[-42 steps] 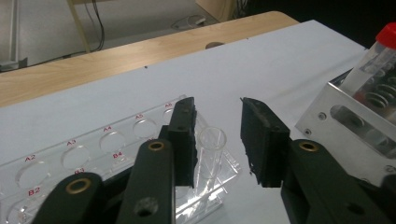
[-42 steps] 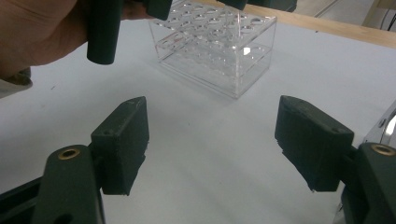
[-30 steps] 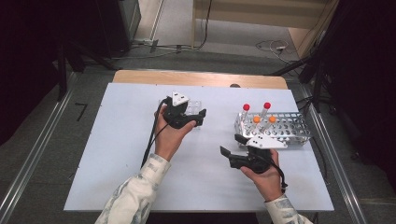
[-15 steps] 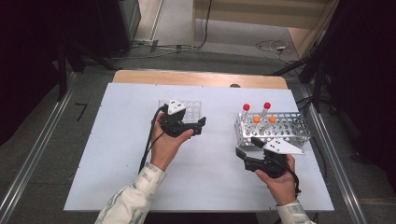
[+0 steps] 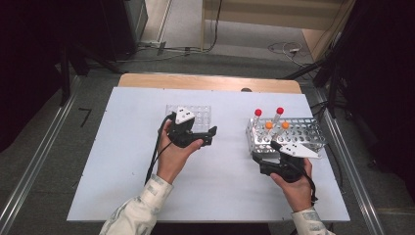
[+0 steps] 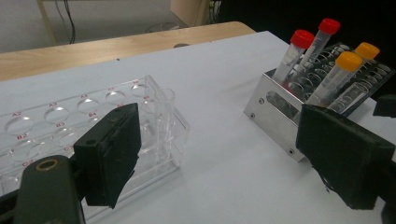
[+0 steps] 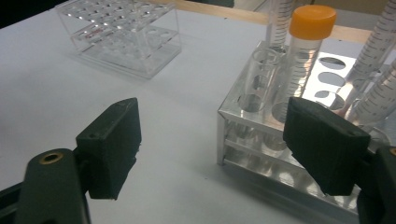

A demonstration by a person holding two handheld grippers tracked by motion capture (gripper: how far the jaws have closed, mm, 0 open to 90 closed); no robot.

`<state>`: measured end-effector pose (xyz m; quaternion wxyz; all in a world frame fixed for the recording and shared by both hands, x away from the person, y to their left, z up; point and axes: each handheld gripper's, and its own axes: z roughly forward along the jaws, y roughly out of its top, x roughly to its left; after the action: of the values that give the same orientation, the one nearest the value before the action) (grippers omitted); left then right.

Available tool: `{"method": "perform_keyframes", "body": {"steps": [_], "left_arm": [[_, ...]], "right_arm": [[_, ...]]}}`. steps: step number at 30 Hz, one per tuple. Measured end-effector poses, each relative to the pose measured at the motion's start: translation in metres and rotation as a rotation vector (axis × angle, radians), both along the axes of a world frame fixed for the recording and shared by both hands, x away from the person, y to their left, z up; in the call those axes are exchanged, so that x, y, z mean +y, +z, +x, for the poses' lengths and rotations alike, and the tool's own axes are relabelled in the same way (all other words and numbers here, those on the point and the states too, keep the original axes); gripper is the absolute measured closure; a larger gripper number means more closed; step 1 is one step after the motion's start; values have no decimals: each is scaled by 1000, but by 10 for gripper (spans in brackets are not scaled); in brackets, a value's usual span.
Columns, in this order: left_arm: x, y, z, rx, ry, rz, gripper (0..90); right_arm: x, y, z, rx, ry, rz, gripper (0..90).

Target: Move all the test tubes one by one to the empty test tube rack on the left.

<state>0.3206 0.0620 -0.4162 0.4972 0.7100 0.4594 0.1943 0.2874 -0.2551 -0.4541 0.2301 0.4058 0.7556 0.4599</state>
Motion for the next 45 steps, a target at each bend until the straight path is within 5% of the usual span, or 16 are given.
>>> {"method": "perform_keyframes", "body": {"steps": [7, 25, 37, 45], "left_arm": [[-3, -2, -2, 1, -4, 2, 147], [-5, -4, 3, 14, -4, -8, 167], [-2, -3, 4, 14, 2, -16, 168], [-4, -1, 4, 12, -1, -16, 168]], "right_arm": [[2, -4, 9, -3, -27, -8, 183], [1, -11, 27, -47, -66, 5, 645], [2, -11, 29, -68, -74, -6, 732], [0, 5, 25, -107, -69, 25, 732]]}}
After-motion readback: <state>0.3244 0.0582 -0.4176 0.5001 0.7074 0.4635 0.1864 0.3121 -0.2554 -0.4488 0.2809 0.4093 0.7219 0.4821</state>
